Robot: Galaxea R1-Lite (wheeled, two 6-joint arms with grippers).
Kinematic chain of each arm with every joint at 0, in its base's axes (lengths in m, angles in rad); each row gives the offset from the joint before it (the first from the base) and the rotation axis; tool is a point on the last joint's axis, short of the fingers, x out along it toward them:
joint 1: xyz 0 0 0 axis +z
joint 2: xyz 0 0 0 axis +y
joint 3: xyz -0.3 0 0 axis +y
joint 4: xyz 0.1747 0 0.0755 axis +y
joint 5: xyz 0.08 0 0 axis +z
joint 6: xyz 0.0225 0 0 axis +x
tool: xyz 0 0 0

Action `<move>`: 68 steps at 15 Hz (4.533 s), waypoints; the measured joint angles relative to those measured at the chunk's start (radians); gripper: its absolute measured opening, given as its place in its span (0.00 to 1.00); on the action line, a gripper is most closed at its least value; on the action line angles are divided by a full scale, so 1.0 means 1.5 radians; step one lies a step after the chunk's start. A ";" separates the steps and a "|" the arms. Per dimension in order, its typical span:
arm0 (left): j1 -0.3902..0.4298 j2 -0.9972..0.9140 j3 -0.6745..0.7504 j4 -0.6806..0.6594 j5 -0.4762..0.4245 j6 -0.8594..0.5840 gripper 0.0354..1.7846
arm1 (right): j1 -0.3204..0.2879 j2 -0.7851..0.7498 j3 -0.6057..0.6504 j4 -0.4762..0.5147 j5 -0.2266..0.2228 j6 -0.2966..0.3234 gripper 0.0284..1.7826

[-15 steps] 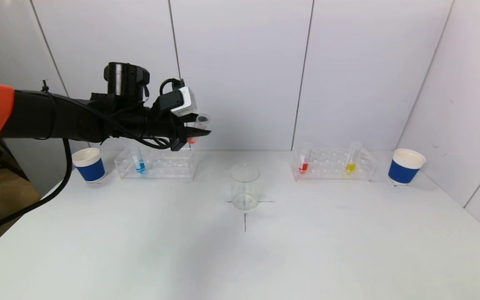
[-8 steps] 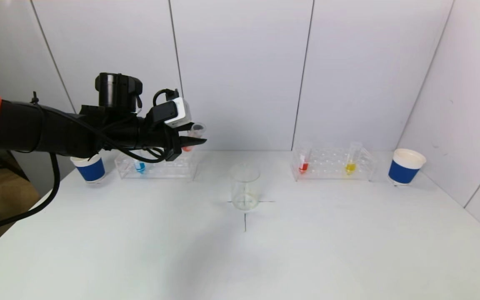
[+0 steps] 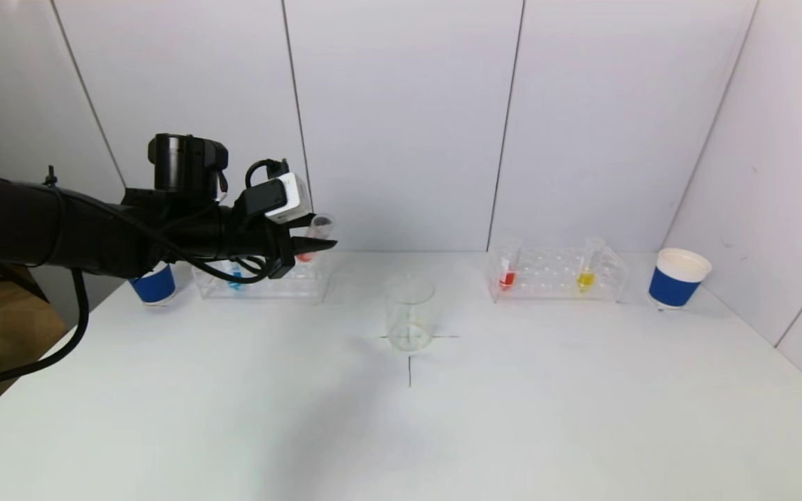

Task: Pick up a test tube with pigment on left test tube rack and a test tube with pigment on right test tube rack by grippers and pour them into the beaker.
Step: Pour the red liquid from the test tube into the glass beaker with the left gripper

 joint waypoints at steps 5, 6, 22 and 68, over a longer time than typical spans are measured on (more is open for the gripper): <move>0.030 -0.058 0.064 -0.038 0.004 -0.065 0.24 | -0.001 0.000 0.000 0.000 0.000 0.000 1.00; 0.037 -0.072 0.073 -0.039 0.006 -0.089 0.24 | 0.000 0.000 0.000 0.000 0.000 0.000 1.00; 0.081 -0.217 0.165 -0.039 0.033 -0.242 0.24 | 0.000 0.000 0.000 0.000 0.000 0.000 1.00; 0.009 0.150 -0.235 -0.098 -0.022 -0.229 0.24 | 0.000 0.000 0.000 0.000 0.000 0.000 1.00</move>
